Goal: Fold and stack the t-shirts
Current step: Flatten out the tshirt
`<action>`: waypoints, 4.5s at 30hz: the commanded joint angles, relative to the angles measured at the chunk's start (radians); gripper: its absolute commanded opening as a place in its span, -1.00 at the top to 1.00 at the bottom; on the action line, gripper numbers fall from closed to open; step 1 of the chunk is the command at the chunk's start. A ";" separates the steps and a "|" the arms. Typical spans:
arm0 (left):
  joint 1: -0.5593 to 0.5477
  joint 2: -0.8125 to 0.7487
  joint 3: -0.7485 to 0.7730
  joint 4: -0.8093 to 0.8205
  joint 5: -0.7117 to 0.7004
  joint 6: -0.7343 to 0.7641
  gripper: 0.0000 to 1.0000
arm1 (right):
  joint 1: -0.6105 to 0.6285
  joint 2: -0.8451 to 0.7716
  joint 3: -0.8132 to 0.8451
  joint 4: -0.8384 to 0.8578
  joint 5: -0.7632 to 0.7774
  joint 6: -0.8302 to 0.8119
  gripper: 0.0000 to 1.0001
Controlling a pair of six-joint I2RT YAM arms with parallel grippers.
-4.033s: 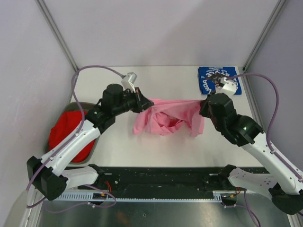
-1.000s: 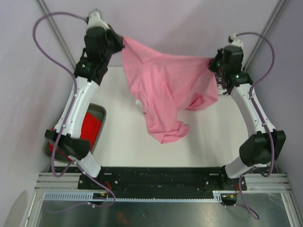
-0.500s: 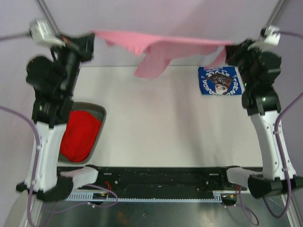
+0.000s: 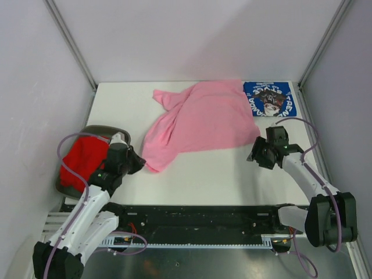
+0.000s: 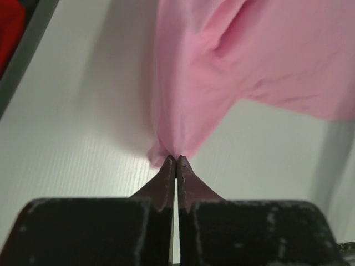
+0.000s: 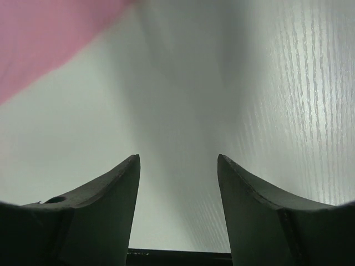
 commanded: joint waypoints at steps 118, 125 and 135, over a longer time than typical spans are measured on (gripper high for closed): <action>0.010 1.295 1.043 -0.098 0.062 0.405 0.15 | 0.335 0.271 0.183 0.171 0.147 0.112 0.00; 0.018 1.337 1.060 -0.097 0.060 0.401 0.14 | 0.346 0.321 0.183 0.185 0.144 0.100 0.01; 0.029 1.322 0.992 -0.096 0.060 0.348 0.33 | 0.353 0.364 0.183 0.188 0.149 0.101 0.03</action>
